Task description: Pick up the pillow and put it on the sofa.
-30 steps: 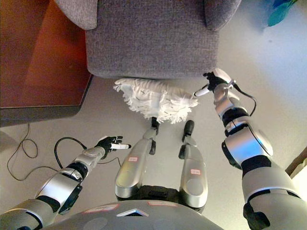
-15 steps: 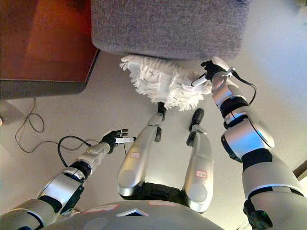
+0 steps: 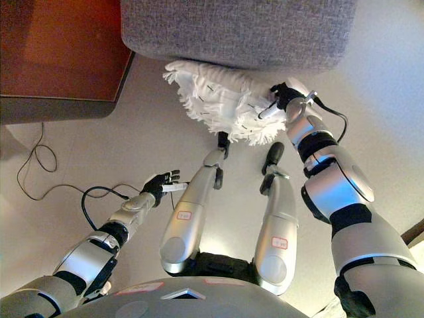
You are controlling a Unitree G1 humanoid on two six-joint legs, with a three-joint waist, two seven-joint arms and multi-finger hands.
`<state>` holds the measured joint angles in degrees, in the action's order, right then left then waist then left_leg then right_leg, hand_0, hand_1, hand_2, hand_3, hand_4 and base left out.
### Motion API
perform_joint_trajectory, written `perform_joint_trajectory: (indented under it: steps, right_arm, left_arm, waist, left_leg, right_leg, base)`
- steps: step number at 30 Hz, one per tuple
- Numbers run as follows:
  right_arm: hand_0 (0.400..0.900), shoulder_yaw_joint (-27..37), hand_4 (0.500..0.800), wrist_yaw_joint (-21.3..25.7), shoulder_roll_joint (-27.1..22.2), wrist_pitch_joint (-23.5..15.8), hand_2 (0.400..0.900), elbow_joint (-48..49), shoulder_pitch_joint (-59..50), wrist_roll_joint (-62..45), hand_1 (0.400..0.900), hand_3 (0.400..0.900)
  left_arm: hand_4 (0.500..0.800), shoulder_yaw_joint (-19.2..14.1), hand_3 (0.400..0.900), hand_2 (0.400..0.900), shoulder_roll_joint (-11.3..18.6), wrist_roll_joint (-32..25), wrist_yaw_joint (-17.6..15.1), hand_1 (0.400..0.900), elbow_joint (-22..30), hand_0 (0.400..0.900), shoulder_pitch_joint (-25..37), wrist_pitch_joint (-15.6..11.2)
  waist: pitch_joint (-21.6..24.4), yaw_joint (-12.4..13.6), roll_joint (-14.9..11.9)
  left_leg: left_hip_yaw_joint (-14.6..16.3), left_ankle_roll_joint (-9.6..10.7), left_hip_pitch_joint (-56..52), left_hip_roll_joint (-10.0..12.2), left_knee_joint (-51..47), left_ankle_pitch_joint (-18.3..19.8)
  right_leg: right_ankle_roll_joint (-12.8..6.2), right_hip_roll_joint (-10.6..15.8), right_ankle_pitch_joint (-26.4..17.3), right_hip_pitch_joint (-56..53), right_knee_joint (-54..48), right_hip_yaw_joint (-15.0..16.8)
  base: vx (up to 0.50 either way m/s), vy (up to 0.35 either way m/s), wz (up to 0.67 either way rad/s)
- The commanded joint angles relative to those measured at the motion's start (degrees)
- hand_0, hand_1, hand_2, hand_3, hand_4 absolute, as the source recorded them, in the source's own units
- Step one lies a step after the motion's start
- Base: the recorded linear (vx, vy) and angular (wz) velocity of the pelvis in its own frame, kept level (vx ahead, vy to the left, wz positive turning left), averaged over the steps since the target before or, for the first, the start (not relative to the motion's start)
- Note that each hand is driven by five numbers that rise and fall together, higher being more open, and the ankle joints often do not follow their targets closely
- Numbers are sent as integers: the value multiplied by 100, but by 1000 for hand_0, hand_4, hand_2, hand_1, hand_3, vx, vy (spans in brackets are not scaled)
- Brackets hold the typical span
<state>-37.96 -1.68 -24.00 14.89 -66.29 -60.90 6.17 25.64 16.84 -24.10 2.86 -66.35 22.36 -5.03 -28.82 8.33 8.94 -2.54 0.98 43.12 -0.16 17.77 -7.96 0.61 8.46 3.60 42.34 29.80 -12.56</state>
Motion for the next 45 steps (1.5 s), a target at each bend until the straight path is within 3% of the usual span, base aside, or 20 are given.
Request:
perform_joint_trajectory:
  steps: [1,11,18,19,20,21,29,36,45]
  right_arm:
    - [900,-261,800,158,-423,-52,900,274,-570,-34,900,900]
    - [900,-640,800,183,-858,124,900,468,-1387,180,900,900]
    - [900,-941,800,-217,-993,299,900,641,-1861,236,900,900]
    - [698,-1006,679,-331,-1004,280,698,641,-1955,158,698,698]
    - [698,-1034,679,-357,-1022,268,698,658,-2015,108,698,698]
    - [400,-1031,500,-307,-1041,260,400,687,-2044,0,400,400]
    - [400,-975,500,224,-1213,-73,400,814,-2202,-73,400,400]
    - [400,-958,500,141,-1316,-332,400,732,-2250,-117,400,400]
    - [400,-615,500,332,-1388,-573,400,783,-1875,-527,400,400]
  left_arm:
    - [800,75,900,900,32,-407,-80,900,155,900,-211,-221]
    - [800,208,900,900,155,-1092,173,900,753,900,-700,-729]
    - [800,235,900,900,202,-1382,367,900,962,900,-1089,-890]
    - [800,252,900,900,214,-1433,374,900,995,900,-1141,-938]
    - [800,263,900,900,223,-1476,375,900,1017,900,-1176,-975]
    - [800,268,900,900,230,-1525,376,900,1029,900,-1200,-1005]
    - [800,224,900,900,261,-1820,375,900,1166,900,-1364,-1161]
    - [800,225,900,900,262,-1909,399,900,1251,900,-1364,-1272]
    - [800,85,900,900,370,-1652,362,900,1231,900,-1289,-1179]
  waist:
    - [-98,207,300]
    - [-98,448,457]
    - [-98,565,484]
    - [-98,581,485]
    - [-98,588,488]
    - [-98,589,489]
    - [-98,594,521]
    - [-98,584,548]
    - [-98,452,245]
  left_leg:
    - [257,183,185,93,144,-73]
    - [197,145,1212,38,764,39]
    - [115,139,1956,-9,1249,83]
    - [106,137,2056,-12,1308,91]
    - [94,139,2123,-15,1353,99]
    - [89,145,2166,-15,1383,104]
    - [100,199,2228,18,1333,149]
    - [136,261,1948,78,1058,143]
    - [159,271,1359,182,875,288]
  right_leg:
    - [100,-130,527,48,637,5]
    - [83,79,983,1115,1763,76]
    - [115,120,1152,1858,2493,204]
    - [120,111,1169,1962,2580,220]
    - [120,111,1184,2039,2651,234]
    - [121,113,1199,2092,2705,240]
    - [73,58,1208,2111,2596,217]
    - [72,-15,1142,1773,2139,92]
    - [75,-190,1041,1123,1608,-30]
  base:
    - [2,35,2]
    - [26,28,7]
    - [6,46,-2]
    - [-3,50,-5]
    - [-8,52,-5]
    - [-9,46,-3]
    - [-14,25,-4]
    - [-29,2,-3]
    - [-29,-61,-7]
